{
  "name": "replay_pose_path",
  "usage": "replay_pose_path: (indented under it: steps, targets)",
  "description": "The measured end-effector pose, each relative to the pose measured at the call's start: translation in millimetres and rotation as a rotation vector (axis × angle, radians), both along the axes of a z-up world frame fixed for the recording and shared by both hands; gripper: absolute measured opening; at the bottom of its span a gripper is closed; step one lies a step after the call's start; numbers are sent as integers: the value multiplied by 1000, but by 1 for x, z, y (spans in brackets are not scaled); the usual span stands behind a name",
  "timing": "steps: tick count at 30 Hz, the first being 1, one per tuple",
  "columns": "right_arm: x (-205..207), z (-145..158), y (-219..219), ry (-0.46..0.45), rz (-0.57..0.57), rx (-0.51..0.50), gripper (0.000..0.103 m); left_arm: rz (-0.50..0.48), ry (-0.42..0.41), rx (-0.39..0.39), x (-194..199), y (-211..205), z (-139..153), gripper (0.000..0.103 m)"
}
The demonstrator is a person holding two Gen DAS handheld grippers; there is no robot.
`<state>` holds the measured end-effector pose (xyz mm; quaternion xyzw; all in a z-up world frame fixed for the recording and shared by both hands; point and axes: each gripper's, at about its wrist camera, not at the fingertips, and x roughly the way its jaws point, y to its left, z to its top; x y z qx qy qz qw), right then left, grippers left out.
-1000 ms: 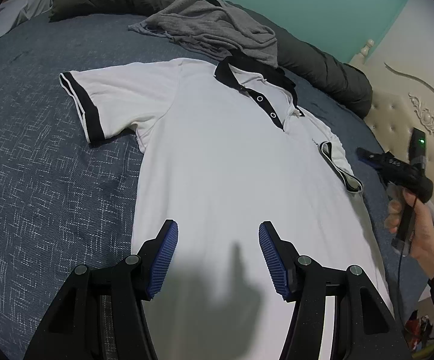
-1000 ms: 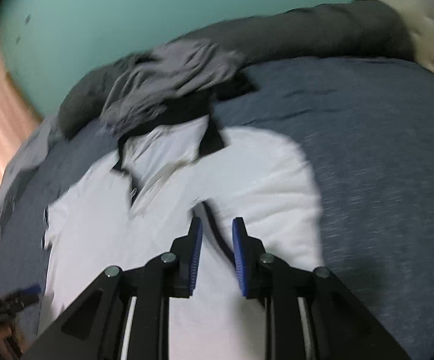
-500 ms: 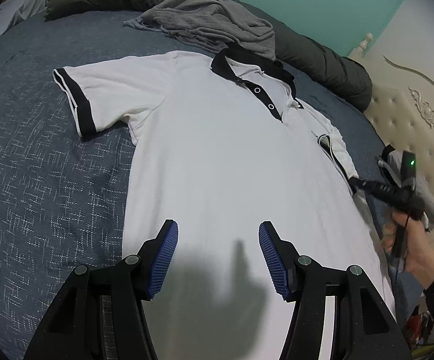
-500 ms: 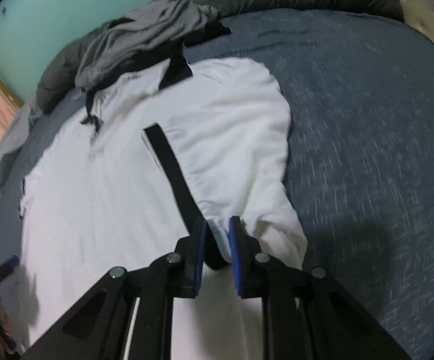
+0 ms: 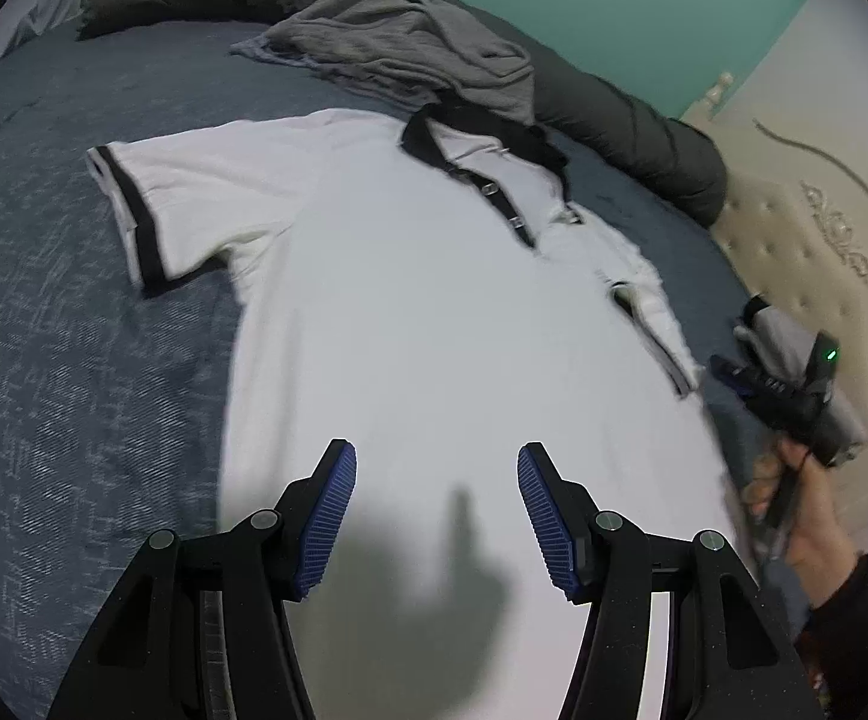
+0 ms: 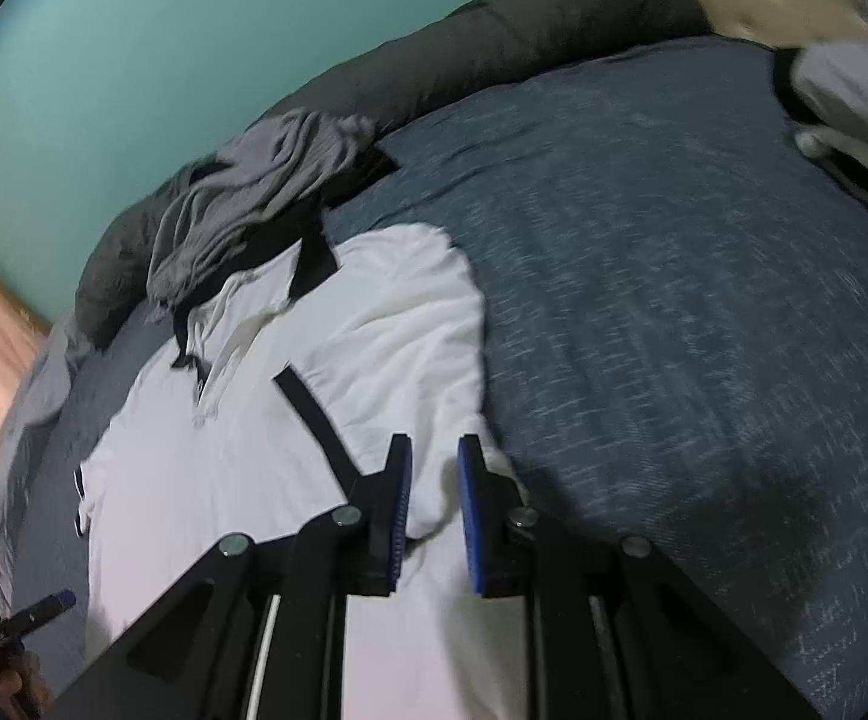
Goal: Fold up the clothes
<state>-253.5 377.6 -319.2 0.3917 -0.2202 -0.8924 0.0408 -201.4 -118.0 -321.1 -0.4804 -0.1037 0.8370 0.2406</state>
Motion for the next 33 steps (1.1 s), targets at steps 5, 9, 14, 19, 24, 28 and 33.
replay_pose_path:
  steps: [5, 9, 14, 19, 24, 28, 33]
  targets:
    - [7, -10, 24, -24, -70, -86, 24, -70, -26, 10, -21, 44, 10, 60]
    - [10, -11, 28, -37, -36, -114, 27, -153, -40, 5, -51, 101, 17, 60]
    - [9, -7, 36, -53, -18, -106, 27, -263, -56, -19, -103, 192, 22, 60]
    - [3, -7, 36, -72, 23, -86, 30, -304, -73, -46, -152, 267, 18, 60]
    - [1, -20, 39, -72, 25, -111, 30, -331, -89, -53, -186, 324, 7, 60]
    - [-6, -22, 43, -68, 27, -98, 30, -350, -99, -74, -206, 361, -6, 60]
    - [-12, -30, 43, -87, 51, -117, 30, -343, -128, -57, -221, 382, -22, 60]
